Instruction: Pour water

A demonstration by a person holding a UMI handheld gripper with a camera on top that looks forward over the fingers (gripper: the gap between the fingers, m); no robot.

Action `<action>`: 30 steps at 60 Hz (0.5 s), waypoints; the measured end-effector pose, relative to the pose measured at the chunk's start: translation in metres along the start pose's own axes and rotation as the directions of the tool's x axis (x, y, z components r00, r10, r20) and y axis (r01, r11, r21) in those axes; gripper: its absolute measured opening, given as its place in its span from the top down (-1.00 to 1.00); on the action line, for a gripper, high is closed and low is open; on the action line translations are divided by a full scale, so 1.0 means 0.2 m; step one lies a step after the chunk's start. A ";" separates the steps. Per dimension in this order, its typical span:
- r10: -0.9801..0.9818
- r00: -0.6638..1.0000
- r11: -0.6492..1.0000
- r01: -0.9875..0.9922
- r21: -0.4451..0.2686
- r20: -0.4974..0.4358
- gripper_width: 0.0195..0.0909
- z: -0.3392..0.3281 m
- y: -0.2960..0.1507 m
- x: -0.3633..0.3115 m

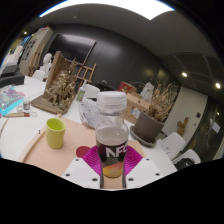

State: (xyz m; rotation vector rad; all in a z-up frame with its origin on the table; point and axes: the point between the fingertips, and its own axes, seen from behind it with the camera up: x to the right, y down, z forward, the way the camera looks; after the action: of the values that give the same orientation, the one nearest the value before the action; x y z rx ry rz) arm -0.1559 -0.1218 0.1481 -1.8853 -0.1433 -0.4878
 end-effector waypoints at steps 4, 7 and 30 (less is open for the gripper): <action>-0.136 0.990 0.990 0.138 0.022 -0.046 0.87 0.06 -0.12 0.06; -0.243 0.967 0.968 0.247 0.047 -0.077 0.87 0.12 -0.21 0.06; -0.881 0.376 0.363 0.927 0.099 -0.286 0.87 0.47 -0.51 -0.25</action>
State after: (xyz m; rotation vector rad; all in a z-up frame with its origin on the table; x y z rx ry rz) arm -0.2099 0.0096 0.1902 -1.3231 -1.1485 -1.3477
